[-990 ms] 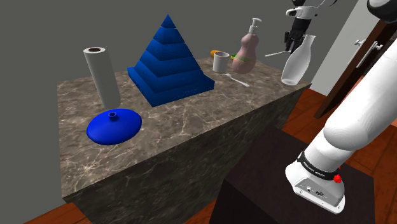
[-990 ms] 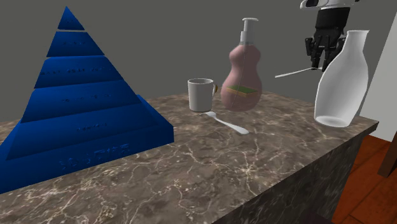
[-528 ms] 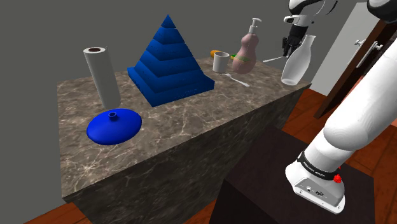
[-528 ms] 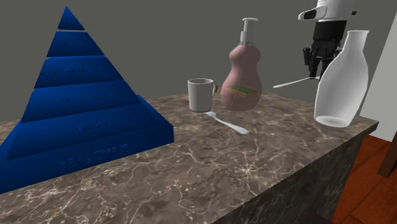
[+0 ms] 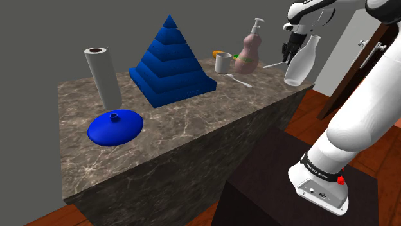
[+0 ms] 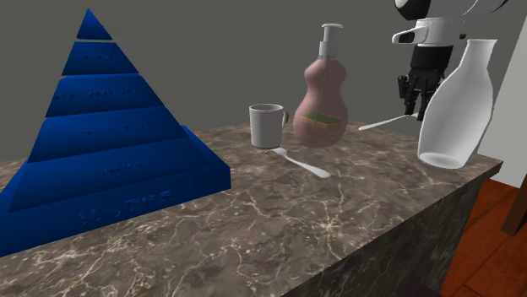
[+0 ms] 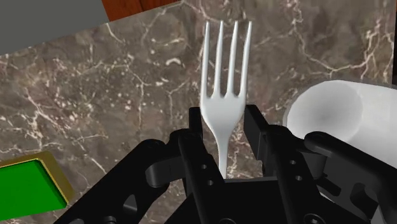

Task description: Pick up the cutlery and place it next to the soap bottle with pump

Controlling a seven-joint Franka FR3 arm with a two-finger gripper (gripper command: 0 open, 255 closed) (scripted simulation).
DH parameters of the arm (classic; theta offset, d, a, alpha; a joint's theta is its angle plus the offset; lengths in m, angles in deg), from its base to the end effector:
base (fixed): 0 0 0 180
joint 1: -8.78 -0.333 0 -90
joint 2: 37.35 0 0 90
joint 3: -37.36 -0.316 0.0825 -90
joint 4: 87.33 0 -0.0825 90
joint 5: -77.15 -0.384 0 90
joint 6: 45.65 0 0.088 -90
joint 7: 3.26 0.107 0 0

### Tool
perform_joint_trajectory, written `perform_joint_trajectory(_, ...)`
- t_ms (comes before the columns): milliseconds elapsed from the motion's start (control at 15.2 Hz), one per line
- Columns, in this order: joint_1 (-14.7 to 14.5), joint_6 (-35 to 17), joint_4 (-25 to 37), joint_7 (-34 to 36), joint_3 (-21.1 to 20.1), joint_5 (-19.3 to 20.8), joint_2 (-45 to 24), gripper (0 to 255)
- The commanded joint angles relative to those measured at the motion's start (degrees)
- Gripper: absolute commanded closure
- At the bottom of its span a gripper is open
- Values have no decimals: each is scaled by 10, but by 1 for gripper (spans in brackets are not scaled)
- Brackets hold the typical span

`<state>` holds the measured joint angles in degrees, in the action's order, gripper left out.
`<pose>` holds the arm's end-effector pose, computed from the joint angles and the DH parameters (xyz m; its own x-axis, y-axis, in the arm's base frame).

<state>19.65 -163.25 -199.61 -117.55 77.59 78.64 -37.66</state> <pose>0.3555 -0.4420 0.4791 0.4421 0.8949 -0.0614 0.8963 -0.4380 0.0693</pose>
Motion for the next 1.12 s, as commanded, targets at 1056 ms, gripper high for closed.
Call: perform_joint_trajectory(1056, 2, -52, -60, -11, 3, -20, -30, 255)
